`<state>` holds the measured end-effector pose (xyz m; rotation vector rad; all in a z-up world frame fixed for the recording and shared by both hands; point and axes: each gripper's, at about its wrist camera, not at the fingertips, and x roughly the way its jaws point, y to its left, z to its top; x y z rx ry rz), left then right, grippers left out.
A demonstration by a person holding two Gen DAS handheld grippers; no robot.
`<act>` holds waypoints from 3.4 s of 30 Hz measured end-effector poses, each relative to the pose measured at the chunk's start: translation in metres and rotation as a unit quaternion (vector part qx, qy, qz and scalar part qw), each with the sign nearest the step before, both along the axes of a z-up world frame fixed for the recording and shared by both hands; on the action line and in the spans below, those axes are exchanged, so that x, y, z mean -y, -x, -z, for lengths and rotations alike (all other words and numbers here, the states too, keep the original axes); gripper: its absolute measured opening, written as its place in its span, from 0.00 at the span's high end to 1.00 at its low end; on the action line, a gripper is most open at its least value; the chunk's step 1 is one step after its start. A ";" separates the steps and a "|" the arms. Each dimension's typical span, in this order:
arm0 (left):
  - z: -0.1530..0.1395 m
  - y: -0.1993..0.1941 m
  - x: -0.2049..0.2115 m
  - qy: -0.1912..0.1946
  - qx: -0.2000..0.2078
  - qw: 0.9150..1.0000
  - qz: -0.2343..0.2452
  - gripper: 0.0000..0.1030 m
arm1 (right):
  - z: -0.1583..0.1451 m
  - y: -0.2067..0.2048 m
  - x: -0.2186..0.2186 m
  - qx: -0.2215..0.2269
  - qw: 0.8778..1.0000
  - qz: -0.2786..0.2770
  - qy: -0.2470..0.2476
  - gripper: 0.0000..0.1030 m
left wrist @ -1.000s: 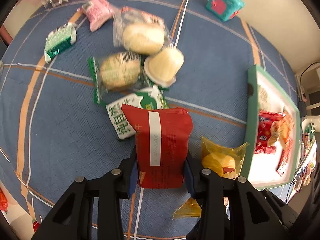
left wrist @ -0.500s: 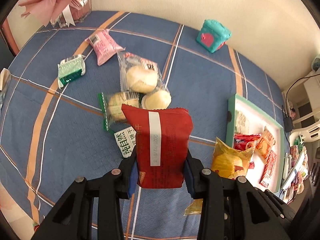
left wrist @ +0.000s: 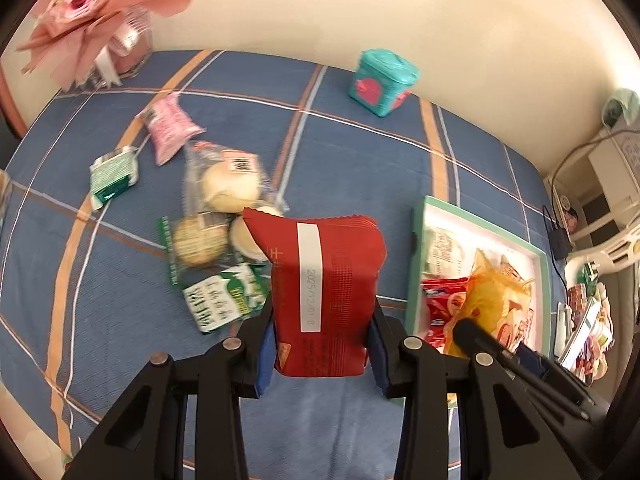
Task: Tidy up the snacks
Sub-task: 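Lift the yellow bread bag and red box and carry both over the tray, then lower the bread bag and red box into the tray and open both grippers, then withdraw both open grippers from the tray toward the snack pile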
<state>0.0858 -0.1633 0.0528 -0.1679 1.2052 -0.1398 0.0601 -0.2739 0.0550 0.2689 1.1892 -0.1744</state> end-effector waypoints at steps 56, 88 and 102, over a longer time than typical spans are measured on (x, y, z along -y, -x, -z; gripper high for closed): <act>0.040 -0.040 0.206 -0.032 0.060 0.980 0.185 0.60 | 0.028 -0.017 0.206 -0.015 0.979 0.190 0.067 0.57; 0.006 -0.010 0.069 -0.047 0.010 0.997 0.059 0.44 | -0.009 0.025 0.099 -0.014 0.989 0.116 0.089 0.46; 0.002 0.024 0.044 -0.054 0.012 0.997 0.050 0.37 | -0.005 0.054 0.064 -0.016 0.991 0.092 0.090 0.35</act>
